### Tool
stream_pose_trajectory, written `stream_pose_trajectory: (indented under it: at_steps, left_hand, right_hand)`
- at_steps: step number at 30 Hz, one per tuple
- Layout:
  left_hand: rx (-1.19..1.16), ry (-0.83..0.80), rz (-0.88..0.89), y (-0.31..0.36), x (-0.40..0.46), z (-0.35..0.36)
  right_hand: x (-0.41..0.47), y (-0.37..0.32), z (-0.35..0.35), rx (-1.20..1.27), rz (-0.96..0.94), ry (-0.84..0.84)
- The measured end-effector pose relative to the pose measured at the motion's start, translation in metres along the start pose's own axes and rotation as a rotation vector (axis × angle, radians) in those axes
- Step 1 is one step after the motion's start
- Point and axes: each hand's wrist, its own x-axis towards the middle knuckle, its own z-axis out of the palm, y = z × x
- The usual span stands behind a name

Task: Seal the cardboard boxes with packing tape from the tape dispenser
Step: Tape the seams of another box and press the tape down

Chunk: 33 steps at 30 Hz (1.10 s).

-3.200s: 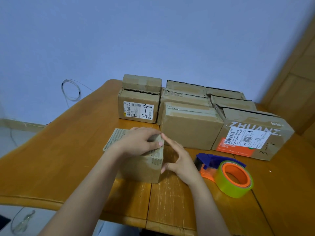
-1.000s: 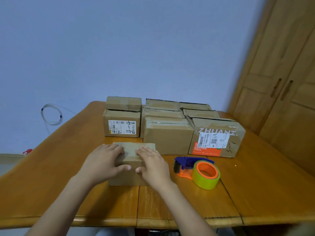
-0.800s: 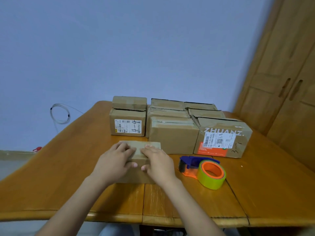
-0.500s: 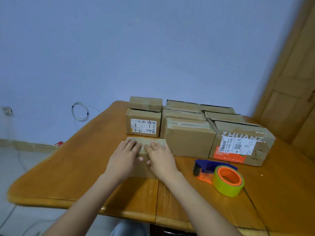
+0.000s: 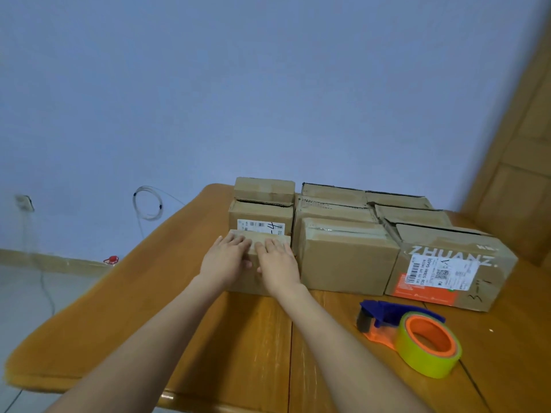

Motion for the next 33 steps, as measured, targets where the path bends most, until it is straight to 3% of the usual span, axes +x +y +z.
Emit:
stream_pose_trajectory:
  at_steps: [18,24,33]
  left_hand:
    - [0.083,0.054,-0.015,-0.001,0.052,0.022]
    - [0.156,0.023,-0.053,0.016,0.045,-0.004]
    - [0.234,-0.003,0.075,0.083,0.053,-0.071]
  right_hand:
    - [0.045,0.026,0.008,0.058,0.062,-0.086]
    - [0.055,0.026,-0.031,0.094,0.08,-0.333]
    - [0.035,0.067,-0.088,0.056,-0.014,-0.074]
